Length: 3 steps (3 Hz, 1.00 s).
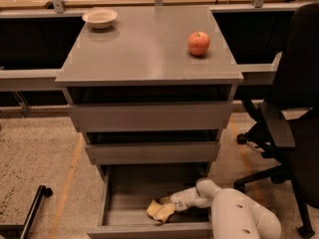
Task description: Place sponge into bottom drawer
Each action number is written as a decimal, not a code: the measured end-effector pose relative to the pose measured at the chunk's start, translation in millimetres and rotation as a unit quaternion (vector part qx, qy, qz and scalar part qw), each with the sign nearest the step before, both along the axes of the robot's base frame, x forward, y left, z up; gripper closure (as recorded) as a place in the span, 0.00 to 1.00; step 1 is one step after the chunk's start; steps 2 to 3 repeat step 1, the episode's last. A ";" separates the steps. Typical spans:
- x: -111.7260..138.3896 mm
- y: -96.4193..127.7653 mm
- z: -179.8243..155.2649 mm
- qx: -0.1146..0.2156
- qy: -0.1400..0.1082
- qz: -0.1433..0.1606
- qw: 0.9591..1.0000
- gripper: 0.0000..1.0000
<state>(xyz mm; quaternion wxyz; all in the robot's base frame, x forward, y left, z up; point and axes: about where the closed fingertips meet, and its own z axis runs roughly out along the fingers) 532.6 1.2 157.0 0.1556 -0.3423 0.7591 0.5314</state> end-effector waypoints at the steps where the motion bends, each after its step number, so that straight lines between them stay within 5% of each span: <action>1: -0.1 0.1 0.0 0.000 0.000 0.000 1.000 0.00; 3: -0.1 0.1 0.0 0.000 0.000 0.000 1.000 0.00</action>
Offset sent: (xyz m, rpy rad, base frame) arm 0.0000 0.0000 0.0000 0.0000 0.0000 0.0000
